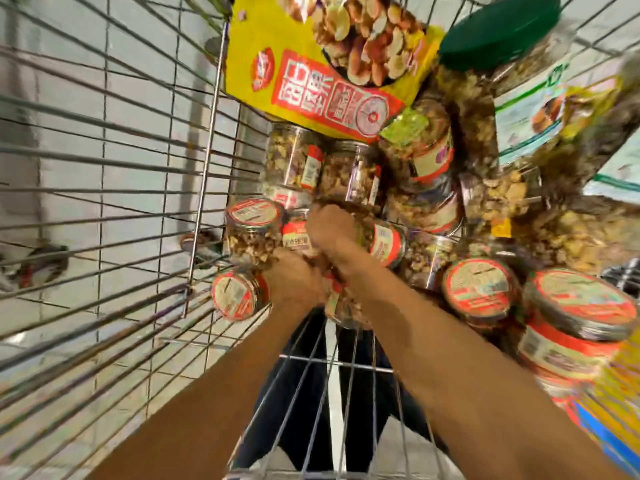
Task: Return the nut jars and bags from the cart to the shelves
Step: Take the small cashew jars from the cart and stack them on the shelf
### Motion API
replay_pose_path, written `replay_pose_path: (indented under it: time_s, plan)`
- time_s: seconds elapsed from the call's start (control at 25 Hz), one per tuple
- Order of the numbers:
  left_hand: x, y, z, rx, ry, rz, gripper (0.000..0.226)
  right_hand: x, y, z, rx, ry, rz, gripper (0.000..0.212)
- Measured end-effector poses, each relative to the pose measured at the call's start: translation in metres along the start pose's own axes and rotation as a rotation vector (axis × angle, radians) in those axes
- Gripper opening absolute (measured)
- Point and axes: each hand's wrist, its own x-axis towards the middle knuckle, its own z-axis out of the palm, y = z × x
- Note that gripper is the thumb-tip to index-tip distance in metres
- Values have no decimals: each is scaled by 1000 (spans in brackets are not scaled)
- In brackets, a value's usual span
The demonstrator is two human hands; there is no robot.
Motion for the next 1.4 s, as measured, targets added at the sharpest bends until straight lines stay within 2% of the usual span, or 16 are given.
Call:
replay_pose_path:
  time_s: [0.12, 0.24, 0.36, 0.44, 0.52, 0.64, 0.72, 0.8, 0.84, 0.92, 1.0, 1.08, 1.16, 1.28, 1.4]
  plan:
    - [-12, 9, 4, -131, 41, -110, 70, 10, -3, -8, -46, -74, -7, 41]
    - [-16, 11, 4, -383, 149, -131, 59, 10, -1, -5, -22, -63, 87, 47]
    - [-32, 3, -8, -525, 210, -7, 66, -7, 6, -7, 307, -108, 204, 52]
    - [-50, 0, -21, -465, 245, 130, 71, -23, 13, -10, 676, -157, 252, 54]
    - [-69, 1, -37, -358, 218, 281, 65, -47, 14, -19, 852, -109, 297, 48]
    - [-90, 6, -61, -266, 229, 372, 63, -68, 8, -39, 840, -136, 164, 43]
    - [-98, -1, -75, -279, 287, 479, 61, -79, 3, -59, 699, -193, 66, 58]
    - [-97, -14, -89, -242, 207, 552, 55, -88, 8, -74, 608, -260, 51, 71]
    - [-92, -18, -93, -236, 134, 547, 53, -93, 11, -80, 660, -278, 52, 67]
    - [-77, -25, -93, -205, 12, 511, 60, -100, 14, -85, 950, -281, 102, 54]
    - [-64, -27, -92, -152, -1, 403, 63, -101, 17, -85, 1171, -277, 118, 60]
    - [-46, -29, -89, -193, 126, 233, 54, -94, 18, -82, 1225, -240, 108, 70]
    - [-23, -26, -83, -260, 173, 111, 57, -82, 19, -79, 1266, -209, 88, 70]
    - [7, -15, -65, -411, 126, 30, 84, -65, 25, -66, 1251, -221, 58, 61]
    - [32, -9, -49, -354, 226, -84, 98, -48, 36, -55, 1243, -260, 30, 61]
